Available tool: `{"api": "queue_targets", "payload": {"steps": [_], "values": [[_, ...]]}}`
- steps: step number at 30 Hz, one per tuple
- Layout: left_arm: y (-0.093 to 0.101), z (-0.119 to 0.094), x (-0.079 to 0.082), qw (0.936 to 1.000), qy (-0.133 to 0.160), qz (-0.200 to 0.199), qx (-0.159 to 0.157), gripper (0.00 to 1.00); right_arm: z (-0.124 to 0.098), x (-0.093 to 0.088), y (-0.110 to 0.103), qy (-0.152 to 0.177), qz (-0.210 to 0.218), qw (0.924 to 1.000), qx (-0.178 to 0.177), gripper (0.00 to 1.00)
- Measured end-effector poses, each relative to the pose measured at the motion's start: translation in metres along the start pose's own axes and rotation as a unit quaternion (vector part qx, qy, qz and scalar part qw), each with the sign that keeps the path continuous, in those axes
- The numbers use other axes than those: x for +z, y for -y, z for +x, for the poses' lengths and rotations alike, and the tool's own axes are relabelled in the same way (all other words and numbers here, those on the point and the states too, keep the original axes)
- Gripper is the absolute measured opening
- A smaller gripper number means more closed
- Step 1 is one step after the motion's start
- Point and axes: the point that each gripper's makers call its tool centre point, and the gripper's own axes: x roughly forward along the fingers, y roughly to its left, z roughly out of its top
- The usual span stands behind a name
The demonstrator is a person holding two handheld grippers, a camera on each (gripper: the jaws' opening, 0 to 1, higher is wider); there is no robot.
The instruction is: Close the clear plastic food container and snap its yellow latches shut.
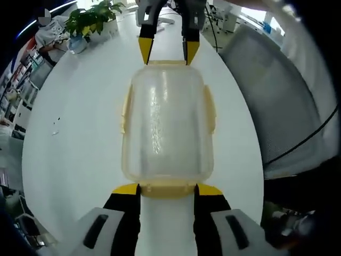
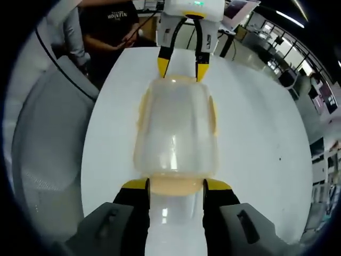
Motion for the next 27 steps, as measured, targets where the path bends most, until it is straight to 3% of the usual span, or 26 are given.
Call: {"api": "queue_targets", "payload": {"steps": [27], "values": [[-0.009, 0.031, 0.074, 0.9993, 0.001, 0.033, -0.016, 0.34, -0.026, -0.079, -0.008, -0.019, 0.039, 0.9990, -0.005, 0.35]]}}
